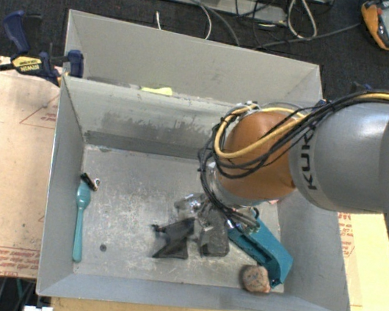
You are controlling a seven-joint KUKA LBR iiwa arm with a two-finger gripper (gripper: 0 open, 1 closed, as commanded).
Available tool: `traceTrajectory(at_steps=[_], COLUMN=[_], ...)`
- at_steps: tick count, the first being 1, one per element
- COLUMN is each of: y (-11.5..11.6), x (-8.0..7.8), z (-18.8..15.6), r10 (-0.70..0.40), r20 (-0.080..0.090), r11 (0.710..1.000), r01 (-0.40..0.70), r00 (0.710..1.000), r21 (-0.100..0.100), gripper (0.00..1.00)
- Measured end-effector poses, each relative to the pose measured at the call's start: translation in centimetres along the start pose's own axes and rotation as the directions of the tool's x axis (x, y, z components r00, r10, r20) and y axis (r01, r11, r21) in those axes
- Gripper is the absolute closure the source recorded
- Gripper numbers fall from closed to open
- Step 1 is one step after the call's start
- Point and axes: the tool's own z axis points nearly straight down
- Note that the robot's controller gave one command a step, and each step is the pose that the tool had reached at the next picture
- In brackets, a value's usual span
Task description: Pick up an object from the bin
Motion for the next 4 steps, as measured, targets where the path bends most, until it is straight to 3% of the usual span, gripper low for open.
traceTrajectory(at_steps=[1,3,4], y=[-0.4,-0.9,-1.3], x=[-0.2,0.0,1.6], z=[-3.1,-12.1,-5.2], r10=[0.010,0.084,-0.162], r20=[-0.010,0.000,0.002], r11=[1.000,0.996,0.987], r01=[-0.010,-0.084,0.162], r00=[1.000,0.996,0.987], r21=[-0.006,-0.002,-0.001], gripper=[1.00,1.00,1.00])
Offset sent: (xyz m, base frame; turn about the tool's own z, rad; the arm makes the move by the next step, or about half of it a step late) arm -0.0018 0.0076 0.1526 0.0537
